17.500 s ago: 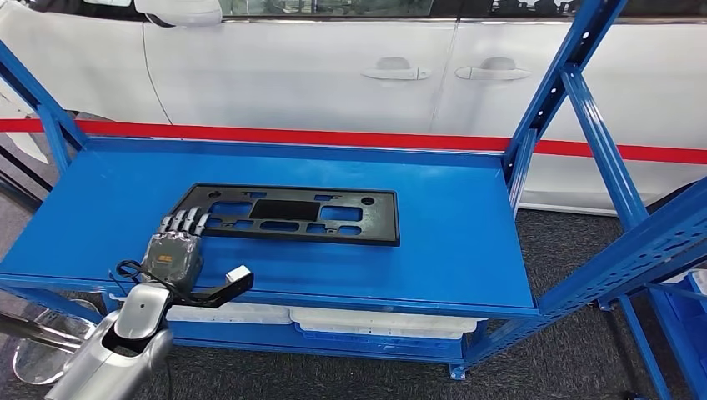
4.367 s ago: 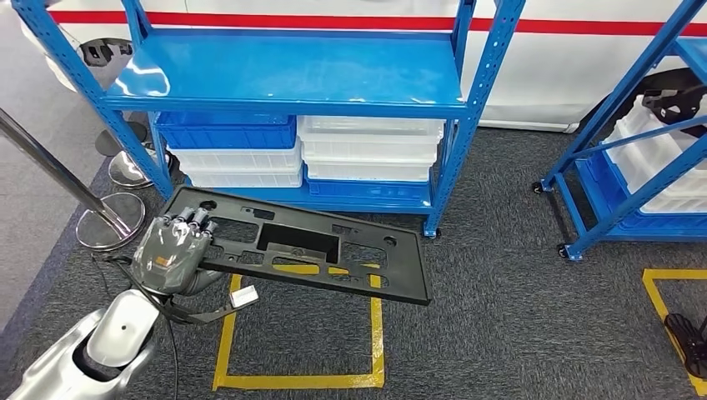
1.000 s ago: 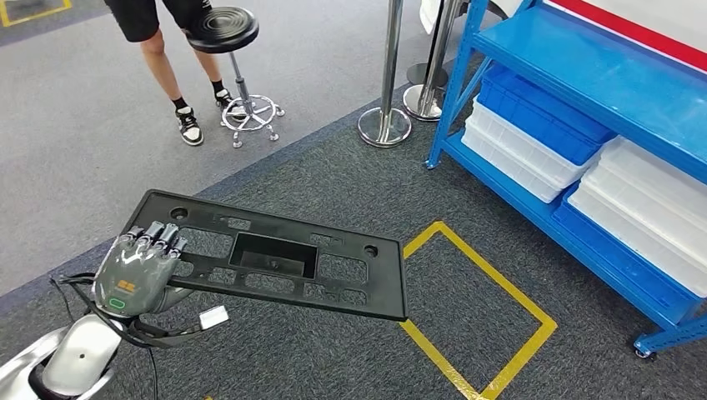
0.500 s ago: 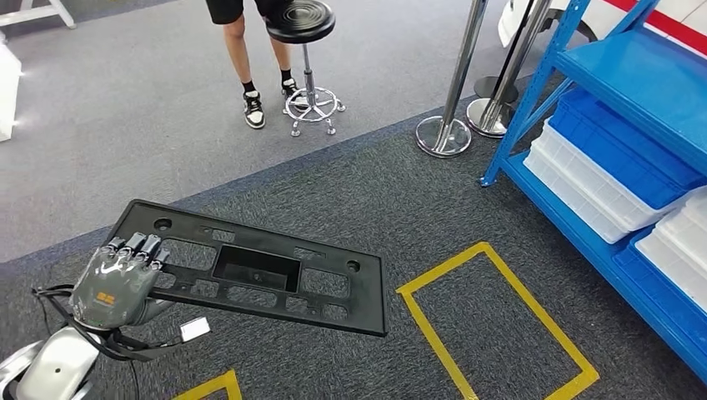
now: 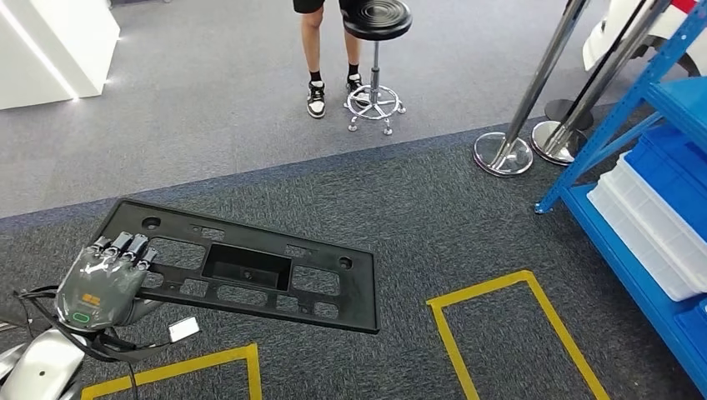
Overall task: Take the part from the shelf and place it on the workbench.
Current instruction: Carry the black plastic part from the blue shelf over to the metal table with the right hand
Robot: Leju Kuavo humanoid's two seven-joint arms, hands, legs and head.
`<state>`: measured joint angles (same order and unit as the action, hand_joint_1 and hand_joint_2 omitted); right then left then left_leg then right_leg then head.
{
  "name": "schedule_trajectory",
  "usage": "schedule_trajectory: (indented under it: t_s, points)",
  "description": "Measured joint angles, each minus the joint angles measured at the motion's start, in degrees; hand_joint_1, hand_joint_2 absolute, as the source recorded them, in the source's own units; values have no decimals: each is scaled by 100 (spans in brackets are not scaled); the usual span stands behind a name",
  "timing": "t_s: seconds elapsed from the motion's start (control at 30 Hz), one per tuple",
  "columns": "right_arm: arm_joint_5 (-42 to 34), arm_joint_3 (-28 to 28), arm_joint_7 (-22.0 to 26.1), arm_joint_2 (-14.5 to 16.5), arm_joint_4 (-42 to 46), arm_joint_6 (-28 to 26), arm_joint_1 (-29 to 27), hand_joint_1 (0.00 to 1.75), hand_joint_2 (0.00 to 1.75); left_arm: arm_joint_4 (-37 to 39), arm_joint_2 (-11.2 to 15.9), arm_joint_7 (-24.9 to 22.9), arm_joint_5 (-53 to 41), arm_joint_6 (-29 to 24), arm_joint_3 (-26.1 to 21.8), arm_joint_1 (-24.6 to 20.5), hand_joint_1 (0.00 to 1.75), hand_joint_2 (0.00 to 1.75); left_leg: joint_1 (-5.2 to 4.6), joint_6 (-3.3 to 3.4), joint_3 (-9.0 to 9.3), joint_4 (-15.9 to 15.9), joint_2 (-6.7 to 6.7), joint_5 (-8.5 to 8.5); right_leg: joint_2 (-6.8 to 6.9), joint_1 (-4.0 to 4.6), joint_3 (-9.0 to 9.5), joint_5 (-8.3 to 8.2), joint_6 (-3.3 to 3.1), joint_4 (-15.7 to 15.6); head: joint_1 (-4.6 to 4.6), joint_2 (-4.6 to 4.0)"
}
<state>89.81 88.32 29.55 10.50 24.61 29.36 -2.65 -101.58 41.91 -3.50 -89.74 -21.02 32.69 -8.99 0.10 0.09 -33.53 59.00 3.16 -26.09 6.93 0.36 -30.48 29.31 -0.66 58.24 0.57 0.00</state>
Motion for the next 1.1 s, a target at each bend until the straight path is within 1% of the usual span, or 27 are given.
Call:
schedule_trajectory:
  t_s: [0.03, 0.07, 0.1, 0.17, 0.2, 0.23, 0.27, 0.3, 0.33, 0.37, 0.4, 0.43, 0.47, 0.5, 0.57, 0.6, 0.63, 0.7, 0.77, 0.8, 0.83, 0.87, 0.93, 0.97, 1.0, 1.07, 1.1]
  points:
    - [0, -3, 7, 57, 122, 108, 4, 0, 0, -11, 26, -3, 1, -22, -39, 22, 175, 0, -2, 30, -1, -22, -68, 13, 51, 1, 16, 5, 29, -10, 0, -1]
    - [0, -8, 15, 119, 260, 209, 5, 0, 0, -24, 54, -16, 2, -48, -82, 47, 175, 0, 9, 61, 10, -59, -126, 35, 2, -9, 27, 32, 60, 8, 1, -1]
    - [-1, -11, 25, 176, 388, 282, 4, 0, 0, -37, 80, -33, 4, -72, -123, 60, 175, 0, 25, 97, 25, -99, -183, 62, -130, -23, 1, 105, 88, 94, 1, -1]
    - [-1, -15, 35, 256, 586, 358, -4, 0, 0, -61, 102, -71, 6, -98, -182, 63, 175, 0, 52, 152, 34, -152, -298, 107, -501, -57, -247, 433, 123, 641, 1, -1]
    - [-1, -15, 37, 296, 672, 394, -9, 0, 0, -67, 103, -91, 4, -106, -196, 64, 175, 0, 51, 166, 22, -153, -365, 115, -611, -64, -449, 622, 129, 1041, 0, -1]
    - [0, -16, 37, 334, 760, 434, -18, 0, 0, -71, 102, -110, 1, -113, -202, 74, 175, 0, 47, 170, 12, -149, -438, 118, -654, -66, -636, 750, 135, 1399, 0, 0]
    - [0, -18, 40, 375, 850, 485, -28, 0, 0, -73, 103, -123, -2, -122, -208, 95, 175, 0, 46, 170, 9, -143, -513, 118, -666, -67, -752, 765, 141, 1597, 1, 0]
    - [0, -21, 46, 417, 949, 543, -38, 0, 0, -73, 103, -128, -3, -136, -217, 118, 175, 0, 46, 167, 9, -134, -593, 117, -673, -71, -765, 657, 143, 1574, 1, 0]
    - [0, -27, 57, 461, 1050, 605, -50, 0, 0, -73, 104, -126, -3, -155, -232, 139, 175, 0, 48, 159, 10, -117, -677, 112, -703, -80, -669, 447, 139, 1321, 1, 0]
    - [0, -34, 70, 505, 1156, 666, -62, 0, 0, -74, 104, -118, -3, -180, -254, 161, 175, 0, 53, 146, 6, -97, -757, 103, -800, -93, -517, 207, 132, 949, 1, 0]
    - [0, -40, 83, 549, 1264, 722, -75, 0, 0, -76, 105, -107, -2, -209, -281, 175, 175, 0, 49, 124, -11, -61, -835, 89, -971, -111, -365, 32, 119, 575, 0, 0]
    - [0, -47, 93, 593, 1363, 766, -87, 0, 0, -78, 106, -94, -2, -232, -306, 185, 175, 0, 50, 92, -40, -31, -919, 82, -1114, -127, -254, -73, 108, 299, -1, -1]
    - [0, -54, 98, 630, 1445, 796, -96, 0, 0, -80, 111, -82, -2, -247, -328, 197, 175, 0, 60, 54, -72, -11, -994, 81, -1215, -128, -202, -99, 94, 161, -1, -1]
    - [0, -67, 102, 666, 1522, 822, -102, 0, 0, -82, 121, -72, -1, -253, -348, 214, 175, 0, 73, 9, -102, -1, -1073, 89, -1232, -119, -188, -80, 74, 116, -1, -1]
    - [0, -96, 104, 719, 1634, 854, -103, 0, 0, -84, 157, -62, 1, -249, -388, 264, 175, 0, 115, -67, -139, -9, -1170, 111, -1081, -98, -170, -97, 12, 78, 0, -1]
    - [0, -110, 105, 742, 1685, 866, -105, 0, 0, -84, 182, -60, 3, -246, -411, 280, 175, 0, 114, -93, -170, 39, -1078, 82, -1000, -100, -149, -113, -27, 40, -1, 0]
    - [-1, -119, 106, 765, 1726, 873, -110, 0, 0, -84, 203, -61, 5, -247, -430, 282, 175, 0, 108, -113, -238, 173, -920, -1, -915, -103, -127, -126, -63, 4, -1, -1]
    - [-1, -128, 105, 801, 1792, 883, -135, 0, 0, -84, 227, -66, 9, -250, -455, 271, 175, 0, 102, -151, -509, 746, -537, -310, -735, -87, -95, -130, -114, -36, -1, -1]
    - [0, -130, 100, 812, 1831, 887, -158, 0, 0, -84, 227, -71, 8, -255, -460, 283, 175, 0, 119, -184, -792, 1346, -398, -545, -555, -60, -87, -111, -137, -35, -1, -1]
    - [0, -131, 96, 813, 1847, 887, -164, 0, 0, -84, 227, -72, 7, -258, -459, 300, 175, 0, 125, -192, -822, 1427, -373, -532, -469, -51, -82, -100, -139, -34, 0, -1]
    - [0, -132, 93, 813, 1863, 888, -167, 0, 0, -84, 228, -72, 7, -261, -459, 317, 175, 0, 127, -194, -745, 1305, -346, -428, -387, -46, -75, -87, -135, -32, -1, -1]
    - [0, -133, 91, 814, 1875, 888, -168, 0, 0, -84, 228, -73, 7, -264, -460, 331, 175, 0, 124, -186, -562, 994, -279, -261, -312, -42, -62, -72, -124, -28, -1, 0]
    - [0, -137, 89, 815, 1891, 889, -168, 0, 0, -84, 230, -77, 7, -270, -468, 341, 175, 0, 81, -138, -165, 286, -1, -36, -178, -17, -28, -34, -81, -17, -1, -1]
    - [0, -139, 89, 815, 1895, 890, -168, 0, 0, -84, 231, -78, 7, -272, -473, 341, 175, 0, 53, -101, -50, 77, 97, 4, -121, -2, -14, -16, -54, -13, 0, -1]
    - [0, -143, 89, 815, 1899, 891, -167, 0, 0, -84, 232, -79, 7, -273, -478, 343, 175, 0, 25, -63, -16, -4, 131, -8, -63, 8, 1, -3, -26, -12, 0, -1]
    - [0, -161, 88, 815, 1902, 892, -160, 0, 0, -84, 238, -79, 7, -279, -486, 357, 175, 0, 16, 11, -19, -29, -18, 16, 41, 5, 32, 27, 35, -15, -1, -2]
    - [0, -170, 89, 814, 1903, 894, -157, 0, 0, -85, 243, -78, 7, -293, -501, 371, 175, 0, 23, 44, -8, -58, -89, 32, -7, -9, 40, 65, 68, 20, 1, -2]
